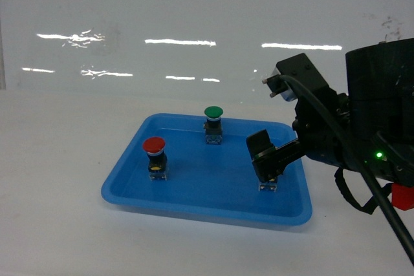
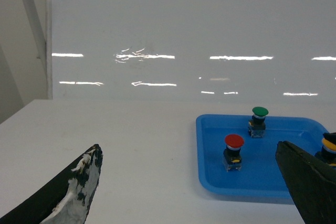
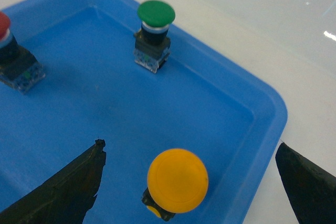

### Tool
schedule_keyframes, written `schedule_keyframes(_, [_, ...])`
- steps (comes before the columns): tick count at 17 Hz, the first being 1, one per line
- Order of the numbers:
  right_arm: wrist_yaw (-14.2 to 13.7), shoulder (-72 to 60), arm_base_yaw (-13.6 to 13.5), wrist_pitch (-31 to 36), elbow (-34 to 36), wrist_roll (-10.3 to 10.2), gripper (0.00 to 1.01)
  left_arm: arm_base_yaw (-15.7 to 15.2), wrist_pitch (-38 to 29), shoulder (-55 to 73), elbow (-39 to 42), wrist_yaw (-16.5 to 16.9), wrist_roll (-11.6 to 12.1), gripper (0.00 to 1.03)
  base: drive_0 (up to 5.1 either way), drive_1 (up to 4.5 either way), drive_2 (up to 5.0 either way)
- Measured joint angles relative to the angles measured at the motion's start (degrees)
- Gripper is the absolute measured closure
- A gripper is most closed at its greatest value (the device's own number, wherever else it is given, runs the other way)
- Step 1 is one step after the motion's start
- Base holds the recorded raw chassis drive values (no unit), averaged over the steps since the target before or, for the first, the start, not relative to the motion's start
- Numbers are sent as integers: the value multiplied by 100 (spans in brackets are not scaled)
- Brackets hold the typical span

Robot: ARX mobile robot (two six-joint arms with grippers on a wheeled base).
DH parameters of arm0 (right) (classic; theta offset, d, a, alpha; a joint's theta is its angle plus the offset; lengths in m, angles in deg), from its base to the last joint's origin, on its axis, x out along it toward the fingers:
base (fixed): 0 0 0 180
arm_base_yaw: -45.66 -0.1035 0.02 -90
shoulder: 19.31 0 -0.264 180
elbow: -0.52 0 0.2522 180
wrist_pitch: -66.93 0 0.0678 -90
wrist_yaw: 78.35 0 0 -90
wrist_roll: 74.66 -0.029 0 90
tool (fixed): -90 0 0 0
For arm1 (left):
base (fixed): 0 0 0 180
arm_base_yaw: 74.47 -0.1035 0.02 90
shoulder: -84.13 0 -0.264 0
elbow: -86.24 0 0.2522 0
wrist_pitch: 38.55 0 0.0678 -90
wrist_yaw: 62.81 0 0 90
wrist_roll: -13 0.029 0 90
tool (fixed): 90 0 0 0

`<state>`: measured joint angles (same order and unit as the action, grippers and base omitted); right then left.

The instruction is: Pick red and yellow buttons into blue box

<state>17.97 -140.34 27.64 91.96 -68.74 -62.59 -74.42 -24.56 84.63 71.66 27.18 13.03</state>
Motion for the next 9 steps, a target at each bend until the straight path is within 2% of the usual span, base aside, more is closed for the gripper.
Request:
schedule_keyframes(4, [-33,-625,9,-4,-476,155,3,0,2,0,0,0,0,5,0,0,0])
schedule_keyframes(9, [-72,-935,81,-284,-914,195,3,0,0,0,0,0,0,5,0,0,0])
